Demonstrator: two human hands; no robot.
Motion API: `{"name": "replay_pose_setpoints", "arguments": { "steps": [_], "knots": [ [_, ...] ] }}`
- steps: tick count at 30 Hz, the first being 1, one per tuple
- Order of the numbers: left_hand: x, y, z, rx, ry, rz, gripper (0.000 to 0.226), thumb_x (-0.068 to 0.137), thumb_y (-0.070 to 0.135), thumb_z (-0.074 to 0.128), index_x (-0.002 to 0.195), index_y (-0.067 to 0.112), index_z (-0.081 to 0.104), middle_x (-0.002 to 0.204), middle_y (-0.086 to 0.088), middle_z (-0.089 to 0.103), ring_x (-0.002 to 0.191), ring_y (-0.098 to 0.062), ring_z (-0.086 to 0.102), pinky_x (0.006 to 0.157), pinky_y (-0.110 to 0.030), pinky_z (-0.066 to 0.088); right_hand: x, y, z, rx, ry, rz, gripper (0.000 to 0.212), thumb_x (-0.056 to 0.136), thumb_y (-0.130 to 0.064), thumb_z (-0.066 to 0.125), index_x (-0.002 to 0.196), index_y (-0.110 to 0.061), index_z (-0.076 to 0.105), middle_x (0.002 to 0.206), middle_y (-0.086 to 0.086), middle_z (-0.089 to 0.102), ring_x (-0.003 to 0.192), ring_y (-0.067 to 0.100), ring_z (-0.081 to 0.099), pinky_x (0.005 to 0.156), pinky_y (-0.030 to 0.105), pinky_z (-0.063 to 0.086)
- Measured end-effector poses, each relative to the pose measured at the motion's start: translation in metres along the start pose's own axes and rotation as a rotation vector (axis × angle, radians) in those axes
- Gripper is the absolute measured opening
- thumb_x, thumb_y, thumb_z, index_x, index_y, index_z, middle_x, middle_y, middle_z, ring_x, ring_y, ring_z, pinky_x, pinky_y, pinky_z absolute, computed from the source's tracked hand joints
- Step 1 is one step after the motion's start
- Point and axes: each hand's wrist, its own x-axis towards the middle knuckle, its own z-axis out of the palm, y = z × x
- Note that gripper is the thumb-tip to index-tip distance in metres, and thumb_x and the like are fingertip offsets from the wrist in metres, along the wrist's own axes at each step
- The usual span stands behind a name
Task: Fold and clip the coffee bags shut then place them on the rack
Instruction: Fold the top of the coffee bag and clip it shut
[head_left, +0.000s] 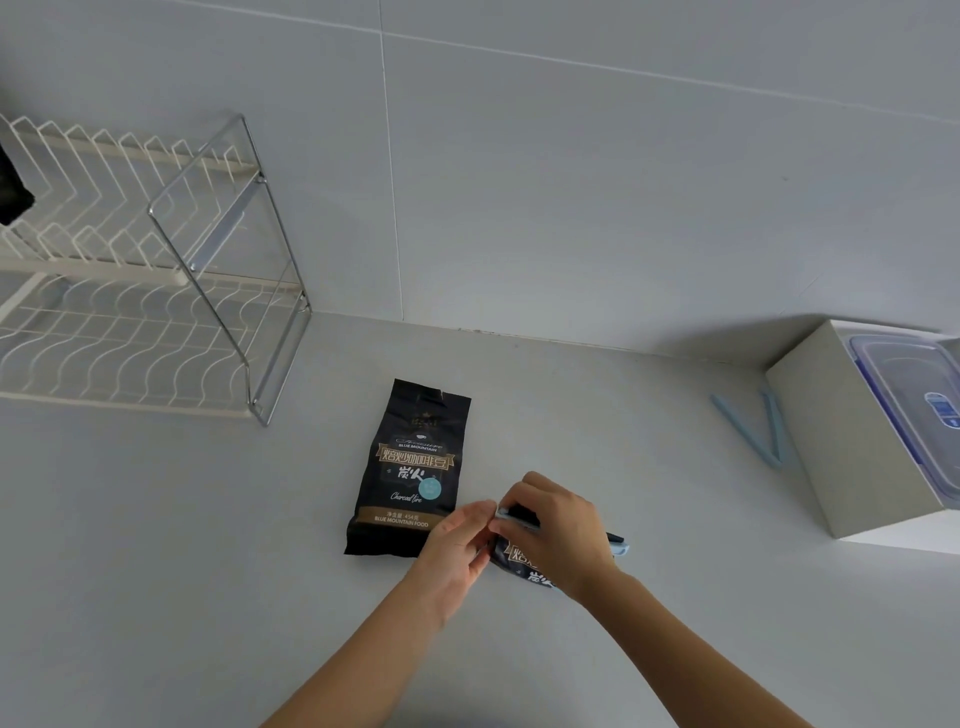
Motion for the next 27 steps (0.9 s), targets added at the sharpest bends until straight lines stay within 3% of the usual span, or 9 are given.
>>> {"name": "replay_pose_setpoints", "arguments": {
  "steps": [2, 5, 7, 10, 13, 19, 27],
  "knots": [
    [-0.001, 0.002, -0.002, 0.038, -0.020, 0.006, 0.047, 0.069, 0.034, 0.069, 0.111, 0.015, 0.059, 0.114, -0.006, 0.066, 0.107, -0.015, 0.058, 0.103, -0.035, 0.032, -0.001, 0.001, -0.001, -0.003, -0.026, -0.008, 0.014, 0.082, -0.044, 0.061, 0.087, -0.031, 0.061, 0.085, -0.013, 0.060, 0.068, 0.004, 0.052, 0.056, 0.016, 0.040],
    [-0.004, 0.002, 0.000, 0.101, -0.019, 0.052, 0.048, 0.067, 0.038, 0.069, 0.109, 0.016, 0.061, 0.110, -0.006, 0.067, 0.105, -0.016, 0.059, 0.095, -0.034, 0.037, -0.001, 0.001, -0.005, 0.010, -0.060, -0.030, 0.018, 0.086, -0.048, 0.056, 0.097, -0.034, 0.060, 0.092, -0.016, 0.061, 0.075, 0.003, 0.056, 0.062, 0.018, 0.044],
    [-0.006, 0.004, 0.003, 0.156, 0.001, 0.098, 0.047, 0.064, 0.040, 0.071, 0.103, 0.014, 0.064, 0.093, -0.004, 0.065, 0.089, -0.016, 0.059, 0.089, -0.032, 0.042, -0.003, 0.001, -0.008, 0.021, -0.028, -0.020, 0.021, 0.087, -0.048, 0.056, 0.106, -0.038, 0.055, 0.095, -0.017, 0.064, 0.079, 0.001, 0.059, 0.065, 0.017, 0.045],
    [-0.008, 0.004, 0.008, 0.240, 0.002, 0.171, 0.048, 0.063, 0.044, 0.072, 0.098, 0.011, 0.066, 0.060, 0.004, 0.053, 0.058, -0.009, 0.044, 0.072, -0.027, 0.039, -0.007, -0.001, -0.012, 0.086, 0.011, 0.041, 0.026, 0.086, -0.050, 0.057, 0.108, -0.040, 0.048, 0.093, -0.016, 0.068, 0.081, 0.001, 0.062, 0.067, 0.019, 0.050],
    [-0.009, 0.004, 0.011, 0.332, -0.015, 0.225, 0.047, 0.065, 0.043, 0.071, 0.096, 0.009, 0.065, 0.055, 0.001, 0.042, 0.052, -0.010, 0.035, 0.056, -0.024, 0.029, -0.012, 0.000, -0.012, 0.089, 0.078, 0.055, 0.015, 0.082, -0.042, 0.064, 0.093, -0.034, 0.057, 0.086, -0.017, 0.066, 0.080, 0.002, 0.059, 0.064, 0.023, 0.051],
    [-0.011, 0.004, 0.013, 0.401, -0.027, 0.242, 0.042, 0.065, 0.046, 0.070, 0.090, 0.013, 0.065, 0.053, 0.002, 0.040, 0.049, -0.009, 0.033, 0.052, -0.023, 0.027, -0.018, -0.004, -0.010, 0.105, 0.237, 0.011, 0.008, 0.075, -0.023, 0.077, 0.074, -0.024, 0.070, 0.073, -0.014, 0.056, 0.072, 0.002, 0.048, 0.057, 0.012, 0.035],
    [-0.010, -0.001, 0.008, 0.422, -0.039, 0.232, 0.037, 0.059, 0.054, 0.072, 0.083, 0.025, 0.072, 0.051, 0.007, 0.047, 0.049, -0.006, 0.040, 0.055, -0.021, 0.033, -0.017, -0.006, -0.011, 0.178, 0.201, -0.050, 0.009, 0.080, -0.019, 0.073, 0.073, -0.016, 0.068, 0.071, -0.005, 0.060, 0.072, 0.011, 0.051, 0.059, 0.022, 0.043]
  ]
}}
